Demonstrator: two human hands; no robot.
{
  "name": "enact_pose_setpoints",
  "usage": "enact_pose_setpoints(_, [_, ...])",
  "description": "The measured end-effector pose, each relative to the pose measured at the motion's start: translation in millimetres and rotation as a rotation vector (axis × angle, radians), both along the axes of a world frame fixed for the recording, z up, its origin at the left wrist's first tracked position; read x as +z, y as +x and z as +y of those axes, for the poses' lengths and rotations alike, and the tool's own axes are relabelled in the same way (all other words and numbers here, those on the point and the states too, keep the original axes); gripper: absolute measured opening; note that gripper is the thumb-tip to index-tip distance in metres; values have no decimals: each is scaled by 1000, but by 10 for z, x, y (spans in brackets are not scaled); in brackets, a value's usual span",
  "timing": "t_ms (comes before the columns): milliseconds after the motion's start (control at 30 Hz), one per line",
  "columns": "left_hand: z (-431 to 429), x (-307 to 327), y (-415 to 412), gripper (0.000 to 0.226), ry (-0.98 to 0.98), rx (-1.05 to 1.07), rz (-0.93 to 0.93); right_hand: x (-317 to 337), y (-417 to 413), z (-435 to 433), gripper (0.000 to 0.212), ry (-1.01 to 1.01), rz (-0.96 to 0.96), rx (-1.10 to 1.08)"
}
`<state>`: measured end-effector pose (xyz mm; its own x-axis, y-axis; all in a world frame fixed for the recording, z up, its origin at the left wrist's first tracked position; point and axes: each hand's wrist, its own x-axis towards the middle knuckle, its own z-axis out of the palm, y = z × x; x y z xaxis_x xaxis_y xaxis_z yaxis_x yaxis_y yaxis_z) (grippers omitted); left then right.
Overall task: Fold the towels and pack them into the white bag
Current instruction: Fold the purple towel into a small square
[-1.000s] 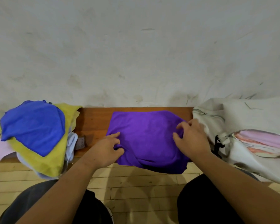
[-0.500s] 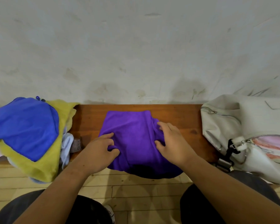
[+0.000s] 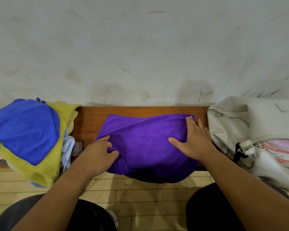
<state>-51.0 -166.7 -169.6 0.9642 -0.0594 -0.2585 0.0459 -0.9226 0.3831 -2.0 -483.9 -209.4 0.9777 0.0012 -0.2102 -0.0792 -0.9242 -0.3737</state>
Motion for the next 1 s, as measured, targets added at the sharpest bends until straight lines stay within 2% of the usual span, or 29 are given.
enact_pose_setpoints(133, [-6,15,-16,30,-28,7,4,24,-43,29,100,-33,-63,-12])
enact_pose_setpoints(167, [0,15,-14,30,-41,13,8,80,-77,37,87,10,-121,-38])
enact_pose_setpoints(267, [21,11,-11,29,-81,17,22,321,-312,56,23,231,-257,-88])
enact_pose_setpoints(300, [25,7,-9,29,-86,16,25,378,-417,41,21,290,-206,-102])
enact_pose_setpoints(333, [31,-2,-3,29,-91,15,28,396,-530,5,29,345,-96,-131])
enact_pose_setpoints(400, [46,-13,1,31,-114,16,27,359,-767,-69,42,417,262,-180])
enact_pose_setpoints(467, [60,-9,-3,33,-161,32,12,239,-961,-127,45,337,632,-138])
enact_pose_setpoints(500, [59,3,-13,32,-184,40,9,151,-1026,-140,49,291,727,-118])
enact_pose_setpoints(533, [56,20,-28,31,-202,43,10,76,-1066,-143,57,266,729,-104])
enact_pose_setpoints(600, [57,54,-61,32,-240,52,30,-24,-1085,-147,73,313,607,-90])
enact_pose_setpoints(700, [64,104,-113,32,-297,82,50,-22,-1072,-129,81,543,639,-158])
enact_pose_setpoints(767, [79,154,-164,21,-346,102,40,-5,-1077,-101,71,612,660,-175])
enact_pose_setpoints(867, [145,201,-241,32,-390,151,21,40,-1083,48,33,779,543,-186])
enact_pose_setpoints(1000, [276,197,-308,40,-337,214,-44,159,-1089,146,29,1145,599,-328])
